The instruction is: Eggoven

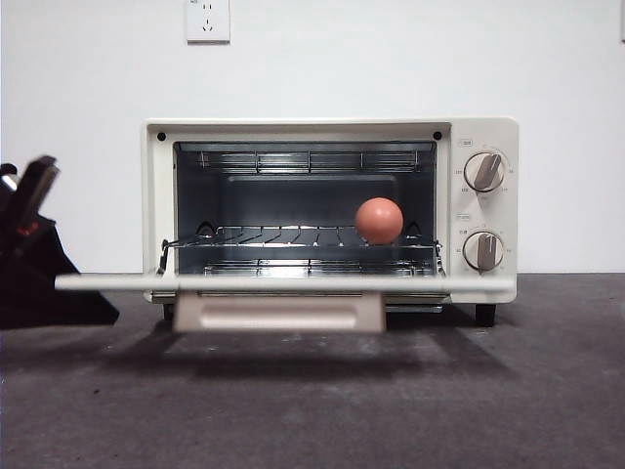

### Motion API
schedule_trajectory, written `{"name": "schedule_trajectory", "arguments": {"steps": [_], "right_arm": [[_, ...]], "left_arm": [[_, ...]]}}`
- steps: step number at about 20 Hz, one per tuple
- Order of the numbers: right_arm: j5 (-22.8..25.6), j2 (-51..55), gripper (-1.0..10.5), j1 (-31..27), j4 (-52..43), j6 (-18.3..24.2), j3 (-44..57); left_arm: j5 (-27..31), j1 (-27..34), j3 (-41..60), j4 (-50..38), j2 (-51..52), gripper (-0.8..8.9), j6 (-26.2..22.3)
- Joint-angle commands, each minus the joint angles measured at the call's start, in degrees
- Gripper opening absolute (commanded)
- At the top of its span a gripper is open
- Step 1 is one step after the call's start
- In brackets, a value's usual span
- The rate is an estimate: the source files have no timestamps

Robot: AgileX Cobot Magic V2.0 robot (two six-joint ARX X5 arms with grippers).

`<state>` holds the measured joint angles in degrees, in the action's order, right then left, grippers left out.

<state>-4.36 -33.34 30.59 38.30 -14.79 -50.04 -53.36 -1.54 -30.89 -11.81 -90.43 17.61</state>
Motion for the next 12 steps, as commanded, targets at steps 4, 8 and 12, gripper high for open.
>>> {"name": "schedule_trajectory", "arguments": {"steps": [4, 8, 12], "right_arm": [[0.2, -0.2, 2.9, 0.4, -0.5, 0.4, -1.1], [0.1, -0.2, 2.9, 0.4, -0.5, 0.2, -1.1], [0.1, -0.2, 2.9, 0.4, -0.5, 0.2, -1.1]], "left_arm": [[-5.6, 1.2, -0.5, -11.2, -0.7, 0.06, 8.5], [-4.8, 1.2, -0.9, -24.5, -0.7, 0.06, 17.4], [0.6, 1.2, -2.1, -32.5, -0.7, 0.06, 22.6]]}}
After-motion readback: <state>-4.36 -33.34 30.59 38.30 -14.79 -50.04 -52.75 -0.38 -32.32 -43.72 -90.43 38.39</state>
